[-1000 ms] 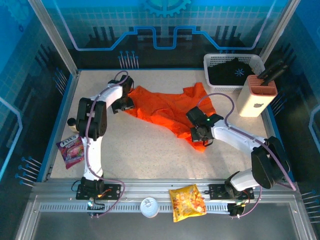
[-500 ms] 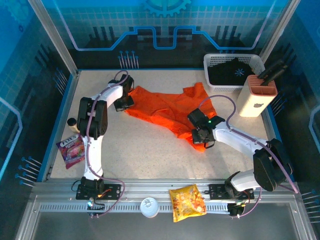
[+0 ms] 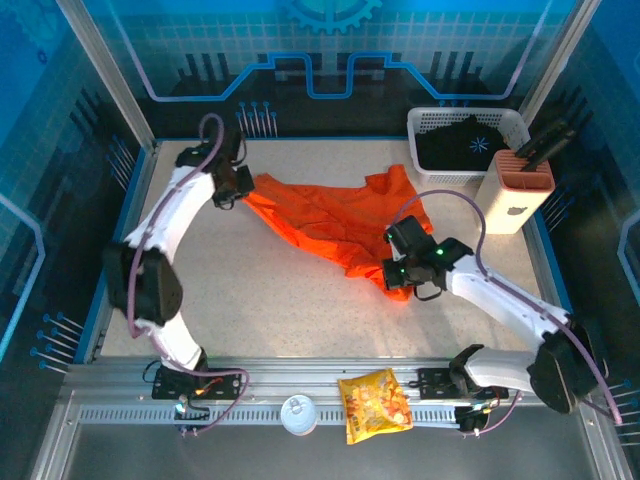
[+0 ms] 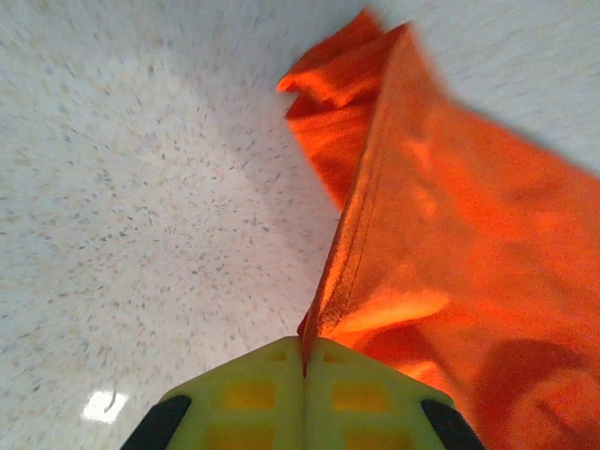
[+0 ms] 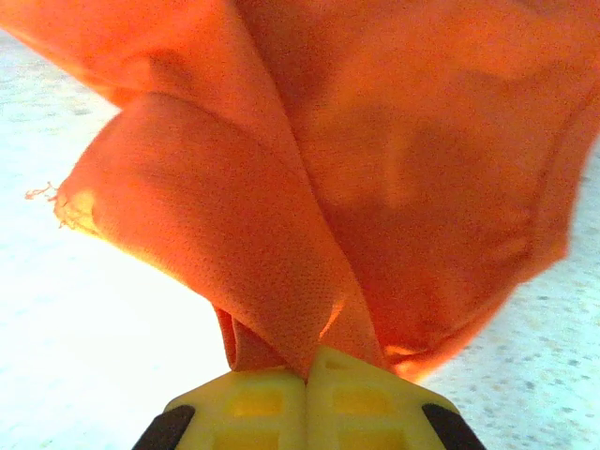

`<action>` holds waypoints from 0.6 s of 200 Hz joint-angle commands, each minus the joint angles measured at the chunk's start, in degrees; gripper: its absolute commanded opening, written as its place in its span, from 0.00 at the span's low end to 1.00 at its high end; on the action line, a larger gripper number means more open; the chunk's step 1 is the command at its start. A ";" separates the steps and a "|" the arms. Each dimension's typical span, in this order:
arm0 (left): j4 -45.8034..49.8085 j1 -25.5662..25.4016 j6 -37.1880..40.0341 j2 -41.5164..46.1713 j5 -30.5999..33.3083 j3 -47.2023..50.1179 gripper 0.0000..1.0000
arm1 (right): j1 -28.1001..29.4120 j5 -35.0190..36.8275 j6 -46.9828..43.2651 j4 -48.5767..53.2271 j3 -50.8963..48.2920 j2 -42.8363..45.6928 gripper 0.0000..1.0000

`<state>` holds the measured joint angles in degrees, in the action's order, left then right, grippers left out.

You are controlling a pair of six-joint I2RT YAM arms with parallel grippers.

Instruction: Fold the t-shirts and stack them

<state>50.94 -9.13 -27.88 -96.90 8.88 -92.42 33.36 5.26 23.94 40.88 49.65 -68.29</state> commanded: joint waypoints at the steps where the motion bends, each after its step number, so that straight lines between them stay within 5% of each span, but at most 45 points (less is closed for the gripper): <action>1: 5.36 -0.19 1.62 7.70 -3.28 5.42 0.00 | 1.06 -13.59 -4.39 -1.22 -3.54 4.50 0.00; 62: 7.23 -0.10 -1.83 26.93 -0.21 28.46 0.00 | 9.14 -27.12 -1.83 -6.17 -11.75 8.00 0.00; 120: 6.47 0.03 -7.81 31.46 5.40 42.05 0.00 | 9.97 -27.90 1.65 -2.13 -14.66 3.27 0.09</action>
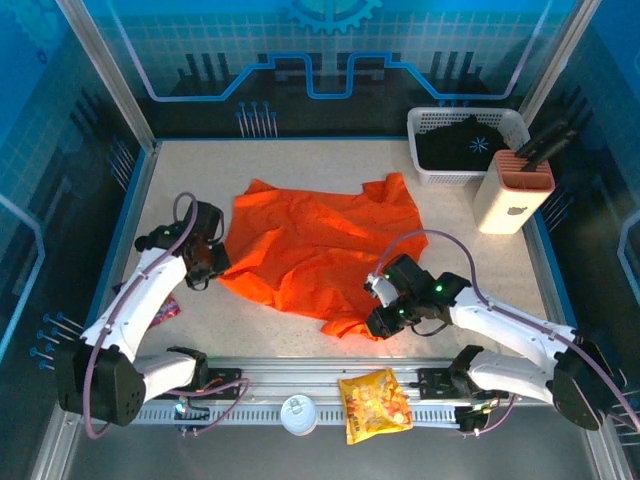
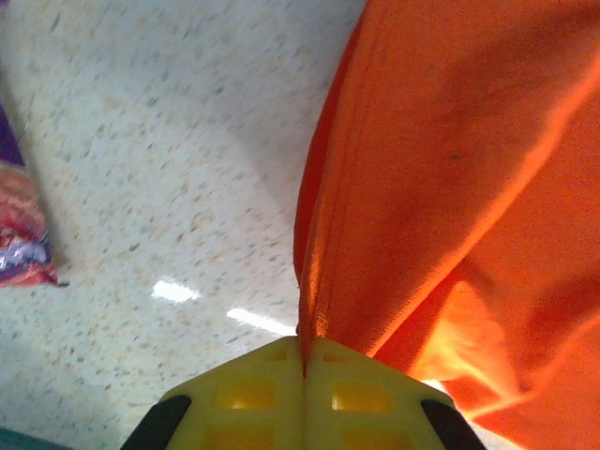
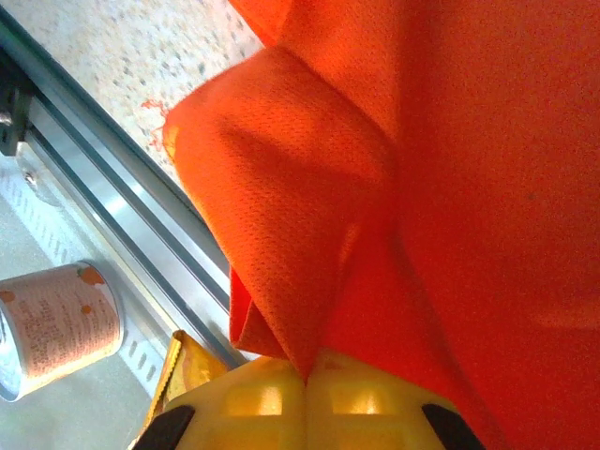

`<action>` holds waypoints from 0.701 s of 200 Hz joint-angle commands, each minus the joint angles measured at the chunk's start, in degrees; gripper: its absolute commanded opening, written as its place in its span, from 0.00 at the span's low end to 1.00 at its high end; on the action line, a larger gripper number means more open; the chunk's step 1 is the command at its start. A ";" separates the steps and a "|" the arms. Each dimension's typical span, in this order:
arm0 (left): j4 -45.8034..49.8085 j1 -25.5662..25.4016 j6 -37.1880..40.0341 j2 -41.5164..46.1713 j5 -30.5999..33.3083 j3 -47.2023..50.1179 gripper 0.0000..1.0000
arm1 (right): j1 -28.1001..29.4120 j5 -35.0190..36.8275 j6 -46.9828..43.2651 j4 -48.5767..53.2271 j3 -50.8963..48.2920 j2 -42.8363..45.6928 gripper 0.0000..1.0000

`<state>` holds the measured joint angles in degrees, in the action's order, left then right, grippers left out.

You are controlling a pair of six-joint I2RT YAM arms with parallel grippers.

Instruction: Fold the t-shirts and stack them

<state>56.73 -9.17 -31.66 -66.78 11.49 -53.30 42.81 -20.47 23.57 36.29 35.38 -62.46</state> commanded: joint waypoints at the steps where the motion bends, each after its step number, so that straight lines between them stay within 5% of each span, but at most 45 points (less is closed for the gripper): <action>1: 0.67 0.09 -4.12 1.46 2.73 2.93 0.00 | 0.53 -2.23 2.10 2.51 -0.44 -2.66 0.09; 14: 1.17 0.12 -5.39 3.08 3.26 2.65 0.00 | 0.62 -2.40 3.15 2.94 -0.44 -3.28 0.21; 33: 2.59 0.11 -7.53 6.49 5.87 1.49 0.01 | 0.18 -2.03 4.65 2.98 0.94 -2.16 0.55; 53: 1.75 0.12 -9.43 10.40 5.46 1.33 0.26 | -3.66 -1.10 5.62 3.19 4.43 -0.86 0.71; 61: 1.11 0.12 -10.16 11.53 4.85 1.38 0.43 | -6.93 -0.28 6.15 3.02 5.97 -0.87 0.75; 75: -0.21 0.08 -10.93 12.22 3.43 1.44 0.65 | -12.64 2.81 6.74 2.70 8.08 -2.15 0.75; 95: -2.87 0.03 -10.72 9.51 0.77 1.36 0.74 | -20.31 6.05 6.61 0.15 10.91 -7.50 0.61; 140: -14.11 -2.69 -9.73 -3.71 -3.02 1.33 0.64 | -27.51 8.34 7.45 -7.04 19.70 -27.80 0.34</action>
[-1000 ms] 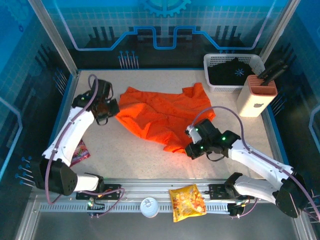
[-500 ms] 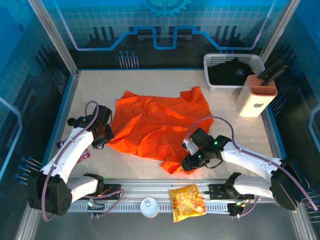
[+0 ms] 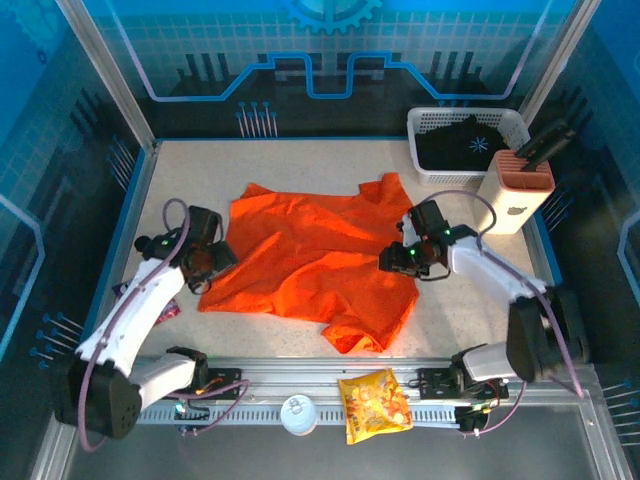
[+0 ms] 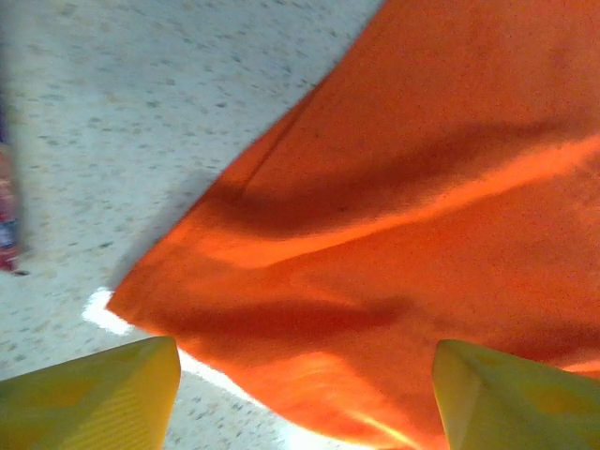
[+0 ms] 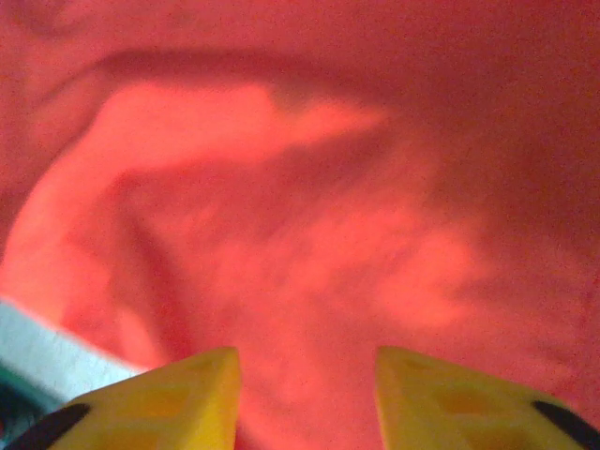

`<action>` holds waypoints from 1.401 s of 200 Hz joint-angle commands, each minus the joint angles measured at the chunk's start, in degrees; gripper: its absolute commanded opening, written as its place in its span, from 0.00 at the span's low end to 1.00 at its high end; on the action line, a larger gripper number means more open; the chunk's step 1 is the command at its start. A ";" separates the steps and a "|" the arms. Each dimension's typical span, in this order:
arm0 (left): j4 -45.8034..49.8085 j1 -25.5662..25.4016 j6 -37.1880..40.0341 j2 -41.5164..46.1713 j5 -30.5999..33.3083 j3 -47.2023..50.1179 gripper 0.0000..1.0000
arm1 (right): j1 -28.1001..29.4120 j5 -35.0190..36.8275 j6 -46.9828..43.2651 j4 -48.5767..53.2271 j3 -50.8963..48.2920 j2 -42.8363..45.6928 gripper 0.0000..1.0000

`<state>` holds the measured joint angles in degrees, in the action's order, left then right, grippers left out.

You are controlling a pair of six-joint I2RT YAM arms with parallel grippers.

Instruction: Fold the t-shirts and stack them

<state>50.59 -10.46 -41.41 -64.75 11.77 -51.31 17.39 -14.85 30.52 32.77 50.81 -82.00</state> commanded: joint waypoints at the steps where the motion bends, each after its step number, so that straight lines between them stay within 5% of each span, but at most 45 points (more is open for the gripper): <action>1: -8.27 -1.49 0.02 -6.09 -3.45 -0.60 0.64 | -2.13 2.76 0.50 -3.56 4.51 -8.71 0.34; 43: -18.03 -3.91 -0.54 -19.38 -6.36 0.02 0.52 | -3.84 6.49 -0.79 -2.27 13.50 -22.96 0.19; 108: -24.53 -4.92 0.22 -32.71 -6.95 1.01 0.50 | -6.37 8.88 -2.34 4.15 31.42 -36.00 0.19; 162: -21.12 -4.92 3.82 -43.52 -3.23 -11.07 0.49 | -7.91 5.88 -5.36 12.62 52.69 -46.41 0.21; 193: -19.14 -5.83 4.40 -39.31 -2.86 -13.99 0.53 | -5.94 6.95 -6.40 12.51 44.21 -32.87 0.39; 214: -16.49 -7.43 4.81 -33.68 -1.50 -14.17 0.66 | -3.30 9.39 -4.55 11.07 30.52 -18.77 0.52; 233: -13.32 -8.63 5.11 -29.82 -1.10 -13.83 0.75 | -0.07 10.30 1.16 8.74 15.79 -6.27 0.55; 280: -13.70 -8.97 3.06 -24.42 0.57 -5.77 0.76 | 9.63 13.87 23.69 3.44 -10.89 17.73 0.58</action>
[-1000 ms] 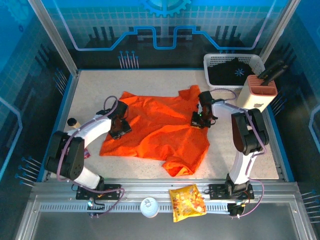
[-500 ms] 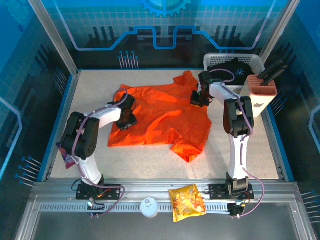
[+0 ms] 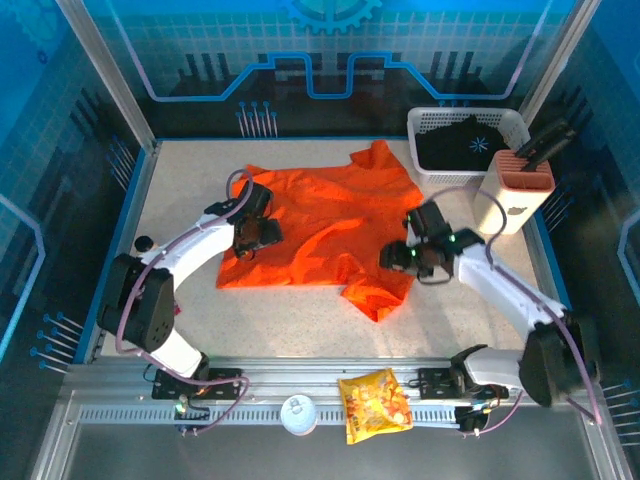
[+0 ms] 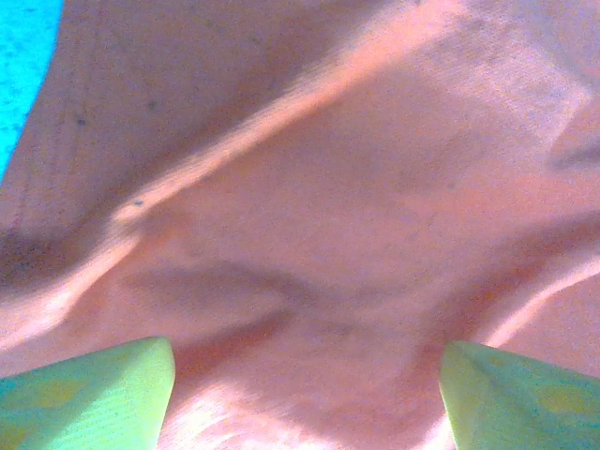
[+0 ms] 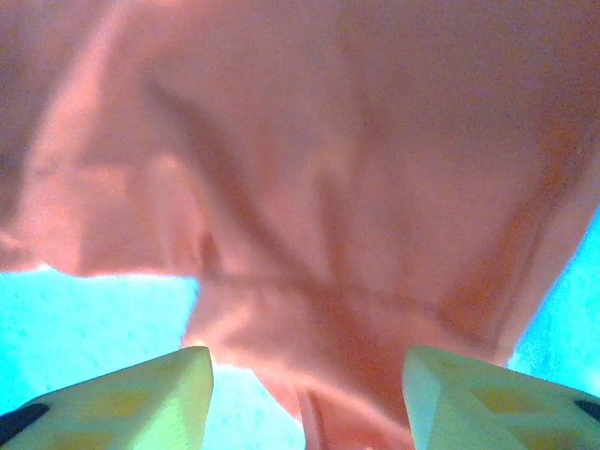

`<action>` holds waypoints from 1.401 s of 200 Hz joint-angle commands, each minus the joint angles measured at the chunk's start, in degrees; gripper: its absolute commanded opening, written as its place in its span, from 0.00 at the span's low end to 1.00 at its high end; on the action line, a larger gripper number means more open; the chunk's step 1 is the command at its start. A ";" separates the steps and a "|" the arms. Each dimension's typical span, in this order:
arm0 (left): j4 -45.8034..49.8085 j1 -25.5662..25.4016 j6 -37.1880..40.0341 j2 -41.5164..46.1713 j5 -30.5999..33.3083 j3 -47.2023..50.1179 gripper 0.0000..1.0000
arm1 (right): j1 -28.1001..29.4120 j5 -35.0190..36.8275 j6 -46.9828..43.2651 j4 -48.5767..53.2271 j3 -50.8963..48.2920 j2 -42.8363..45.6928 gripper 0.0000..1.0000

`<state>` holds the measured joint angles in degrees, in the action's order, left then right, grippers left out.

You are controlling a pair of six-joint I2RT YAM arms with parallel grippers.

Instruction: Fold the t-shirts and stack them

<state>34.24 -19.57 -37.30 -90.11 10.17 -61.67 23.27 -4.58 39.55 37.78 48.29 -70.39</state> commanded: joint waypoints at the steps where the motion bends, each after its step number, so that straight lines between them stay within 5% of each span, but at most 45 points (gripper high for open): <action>1: 2.62 0.15 -1.08 1.00 2.19 4.74 0.76 | 3.91 3.74 15.11 -1.57 -8.65 6.49 0.58; 42: -1.00 0.24 -2.15 0.07 2.98 7.27 0.76 | 10.38 10.07 34.10 -3.67 -18.35 17.70 0.59; 83: -2.47 0.85 -1.99 -2.61 3.18 6.37 0.76 | 14.21 10.76 44.88 -8.10 -22.07 17.34 0.58; 131: -4.06 0.94 -2.60 -1.84 3.19 8.39 0.76 | 19.91 12.51 49.41 -11.77 -19.78 10.44 0.56; 205: -5.84 0.94 -2.78 -3.32 2.89 9.73 0.75 | 20.78 13.11 47.39 -14.64 -15.67 2.11 0.47; 233: -5.85 0.94 -2.75 -3.84 3.18 9.62 0.74 | 20.82 12.50 46.72 -14.99 -15.20 0.58 0.32; 269: -5.93 0.94 -2.74 -4.55 2.81 9.73 0.66 | 20.82 11.27 46.27 -13.40 -16.82 2.76 0.00; 280: -5.70 0.94 -2.61 -4.34 2.90 9.90 0.61 | 20.81 11.38 45.62 -10.26 -17.09 5.41 0.00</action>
<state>28.05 -18.96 -39.24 -93.89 12.23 -52.93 43.24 6.63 85.95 22.65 31.88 -68.95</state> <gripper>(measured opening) 0.646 0.065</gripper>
